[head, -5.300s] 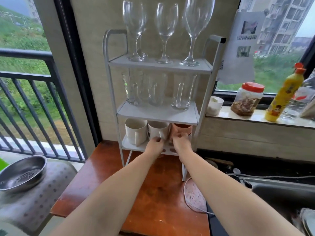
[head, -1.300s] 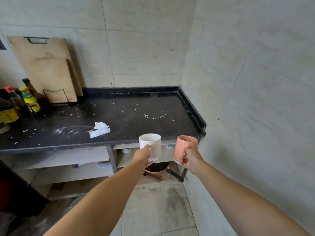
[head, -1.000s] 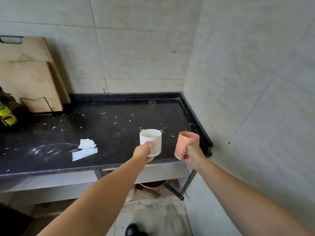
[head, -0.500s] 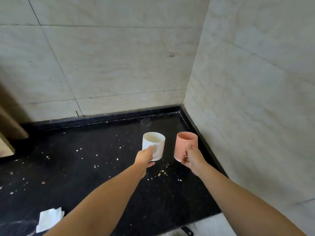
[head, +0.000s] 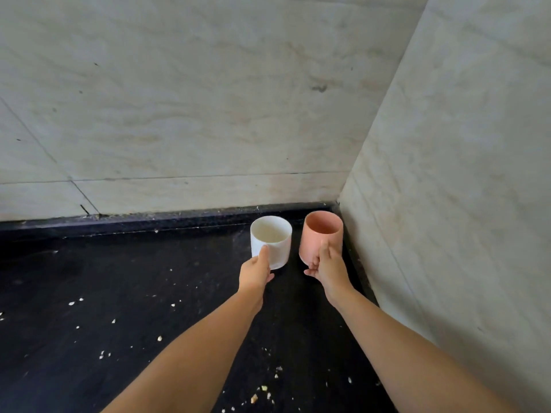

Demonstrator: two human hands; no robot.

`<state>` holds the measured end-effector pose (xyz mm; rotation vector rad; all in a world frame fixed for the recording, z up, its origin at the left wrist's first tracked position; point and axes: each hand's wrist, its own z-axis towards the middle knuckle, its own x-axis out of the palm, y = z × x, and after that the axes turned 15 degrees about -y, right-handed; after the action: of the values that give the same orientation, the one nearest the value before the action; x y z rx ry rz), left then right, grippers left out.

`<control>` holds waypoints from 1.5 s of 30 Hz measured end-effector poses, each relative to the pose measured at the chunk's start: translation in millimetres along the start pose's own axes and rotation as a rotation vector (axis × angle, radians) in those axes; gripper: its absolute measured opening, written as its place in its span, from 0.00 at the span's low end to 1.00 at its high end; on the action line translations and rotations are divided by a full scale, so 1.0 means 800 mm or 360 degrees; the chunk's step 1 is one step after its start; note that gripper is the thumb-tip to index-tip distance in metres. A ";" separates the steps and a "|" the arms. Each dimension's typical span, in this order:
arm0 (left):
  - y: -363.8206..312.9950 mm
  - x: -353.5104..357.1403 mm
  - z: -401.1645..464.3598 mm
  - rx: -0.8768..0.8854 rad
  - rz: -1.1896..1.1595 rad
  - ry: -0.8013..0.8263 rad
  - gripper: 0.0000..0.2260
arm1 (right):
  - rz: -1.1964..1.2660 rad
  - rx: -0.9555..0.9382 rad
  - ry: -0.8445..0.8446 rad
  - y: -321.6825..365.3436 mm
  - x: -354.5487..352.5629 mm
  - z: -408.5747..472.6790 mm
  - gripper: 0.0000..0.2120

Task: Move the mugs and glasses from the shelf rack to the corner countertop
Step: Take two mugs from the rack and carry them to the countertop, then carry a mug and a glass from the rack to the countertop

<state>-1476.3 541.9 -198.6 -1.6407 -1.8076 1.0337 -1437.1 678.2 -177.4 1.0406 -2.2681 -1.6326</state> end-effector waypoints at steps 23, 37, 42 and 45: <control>-0.012 0.043 0.035 0.0090 0.0197 0.0057 0.16 | -0.0295 -0.0161 0.0042 -0.013 0.029 0.062 0.18; -0.105 -0.082 -0.040 0.1206 0.1140 -0.0284 0.13 | -0.1298 -0.1516 -0.0320 0.070 -0.034 -0.059 0.17; -0.120 -0.160 -0.074 0.1715 0.1402 -0.0436 0.16 | -0.1678 -0.2175 -0.0145 0.097 -0.010 -0.139 0.21; -0.124 -0.219 -0.087 0.1835 0.1570 -0.0545 0.18 | -0.1636 -0.2353 -0.0054 0.104 0.015 -0.182 0.20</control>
<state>-1454.4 386.0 -55.4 -1.4903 -0.1242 2.2582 -1409.8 572.0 -49.8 1.5403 0.1066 -2.6945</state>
